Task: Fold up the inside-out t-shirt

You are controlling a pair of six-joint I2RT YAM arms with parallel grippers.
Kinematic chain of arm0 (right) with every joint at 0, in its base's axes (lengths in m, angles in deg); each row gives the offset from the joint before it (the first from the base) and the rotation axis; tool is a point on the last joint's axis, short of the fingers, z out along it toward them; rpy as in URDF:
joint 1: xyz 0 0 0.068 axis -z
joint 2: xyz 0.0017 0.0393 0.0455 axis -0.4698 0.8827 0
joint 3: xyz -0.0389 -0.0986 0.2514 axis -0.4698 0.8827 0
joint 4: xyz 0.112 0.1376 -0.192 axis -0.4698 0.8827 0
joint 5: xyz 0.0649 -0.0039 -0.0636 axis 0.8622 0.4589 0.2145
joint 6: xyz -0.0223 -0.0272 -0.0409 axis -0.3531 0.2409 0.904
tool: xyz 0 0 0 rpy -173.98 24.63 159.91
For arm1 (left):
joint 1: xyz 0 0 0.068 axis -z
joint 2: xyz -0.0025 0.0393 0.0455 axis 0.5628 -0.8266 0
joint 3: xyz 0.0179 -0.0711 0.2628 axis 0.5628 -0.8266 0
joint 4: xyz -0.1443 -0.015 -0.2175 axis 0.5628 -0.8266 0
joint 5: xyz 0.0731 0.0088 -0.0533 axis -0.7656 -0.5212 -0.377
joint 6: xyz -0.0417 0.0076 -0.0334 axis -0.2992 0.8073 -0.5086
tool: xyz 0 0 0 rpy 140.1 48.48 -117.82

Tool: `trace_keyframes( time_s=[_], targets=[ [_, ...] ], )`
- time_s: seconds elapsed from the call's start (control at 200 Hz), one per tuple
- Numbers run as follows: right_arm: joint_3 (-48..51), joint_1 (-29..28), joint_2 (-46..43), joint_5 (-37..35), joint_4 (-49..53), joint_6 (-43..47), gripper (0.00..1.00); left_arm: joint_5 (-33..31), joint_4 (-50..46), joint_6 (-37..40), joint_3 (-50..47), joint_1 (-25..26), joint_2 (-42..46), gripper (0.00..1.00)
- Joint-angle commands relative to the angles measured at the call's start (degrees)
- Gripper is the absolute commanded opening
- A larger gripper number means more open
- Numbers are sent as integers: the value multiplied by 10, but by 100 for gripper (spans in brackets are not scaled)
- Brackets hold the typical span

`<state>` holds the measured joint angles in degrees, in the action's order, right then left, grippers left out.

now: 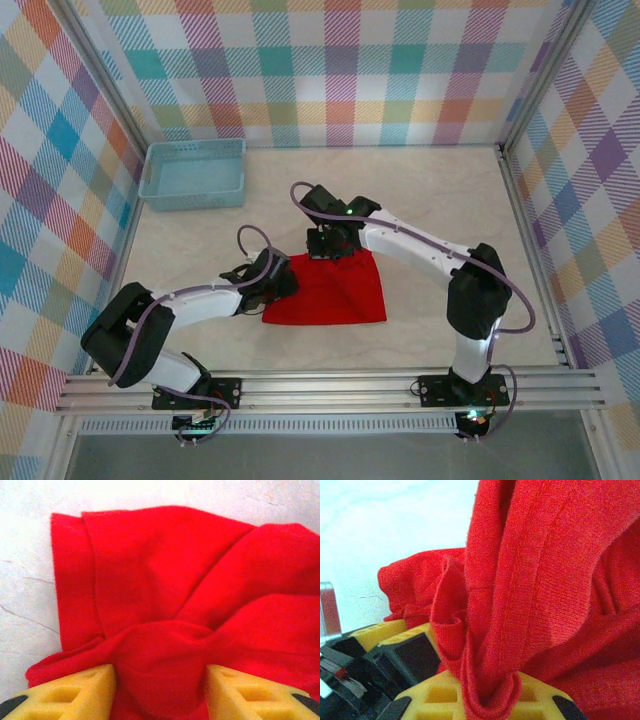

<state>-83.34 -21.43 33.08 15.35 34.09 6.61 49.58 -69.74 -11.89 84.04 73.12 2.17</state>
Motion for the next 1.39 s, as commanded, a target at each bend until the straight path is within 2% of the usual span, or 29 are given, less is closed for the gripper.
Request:
trace_keyframes(
  time_s=[0.0,0.195,0.52,0.655,0.8,0.86,0.94,1.08,1.155,1.23,1.285,1.39],
  targets=[
    [-26,-4,14,28,-31,-28,0,11,-47,-30,-35,17,12,50],
    [-19,-18,27,29,-50,-47,0,-45,-96,-31,-48,13,77,55],
    [-34,-52,40,39,-79,-67,0,-18,-68,-32,-60,9,43,49],
    [-28,-57,43,40,-90,-76,0,-18,-67,-34,-67,9,56,48],
    [-26,-57,58,49,-98,-81,4,-30,-80,-34,-72,9,83,48],
    [-26,-57,62,57,-101,-82,10,-40,-91,-33,-70,9,96,49],
    [-33,-60,59,60,-96,-73,31,-67,-120,-39,-67,7,126,54],
    [-51,-62,26,37,-60,-30,52,-164,-252,-75,-71,-3,250,63],
    [-51,-62,-10,16,-33,1,57,-183,-289,-76,-79,-19,324,65],
    [-21,-58,-54,-36,-16,17,61,-179,-312,-60,-75,-35,367,67],
    [19,-45,-81,-58,-16,22,61,-171,-321,-44,-62,-41,374,67],
    [91,-4,-103,-57,-28,40,60,-126,-308,-7,-28,-42,344,68]
  ],
)
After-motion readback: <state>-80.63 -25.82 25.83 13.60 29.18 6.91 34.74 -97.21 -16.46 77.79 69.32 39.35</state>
